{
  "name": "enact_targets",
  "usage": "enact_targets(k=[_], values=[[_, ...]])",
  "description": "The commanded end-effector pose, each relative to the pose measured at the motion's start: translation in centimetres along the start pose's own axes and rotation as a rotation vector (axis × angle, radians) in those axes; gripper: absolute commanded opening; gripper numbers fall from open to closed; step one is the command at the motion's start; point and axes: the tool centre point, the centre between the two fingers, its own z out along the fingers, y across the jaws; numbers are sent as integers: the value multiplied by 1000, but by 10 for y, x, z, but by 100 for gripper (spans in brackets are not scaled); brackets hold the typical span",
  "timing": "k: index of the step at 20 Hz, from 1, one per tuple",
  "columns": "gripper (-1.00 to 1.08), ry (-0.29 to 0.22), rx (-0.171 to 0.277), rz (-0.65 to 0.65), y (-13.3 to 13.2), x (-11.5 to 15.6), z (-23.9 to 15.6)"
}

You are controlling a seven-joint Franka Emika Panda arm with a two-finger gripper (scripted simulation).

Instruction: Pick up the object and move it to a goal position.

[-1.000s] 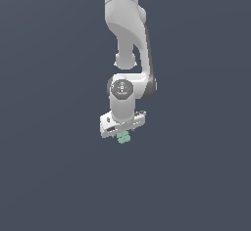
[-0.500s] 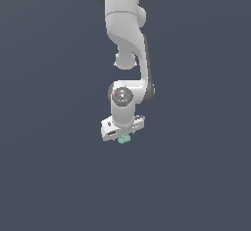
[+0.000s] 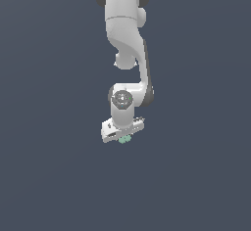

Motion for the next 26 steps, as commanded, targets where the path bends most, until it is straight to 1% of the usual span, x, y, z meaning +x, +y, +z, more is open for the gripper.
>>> enact_targets(k=[1, 8, 13, 19, 26], values=[[-100, 1, 0, 1, 0, 1, 3], [-100, 0, 0, -2, 0, 0, 0], [-100, 0, 0, -2, 7, 3, 0], [-100, 0, 0, -2, 28, 11, -1], [-100, 0, 0, -1, 66, 26, -2]])
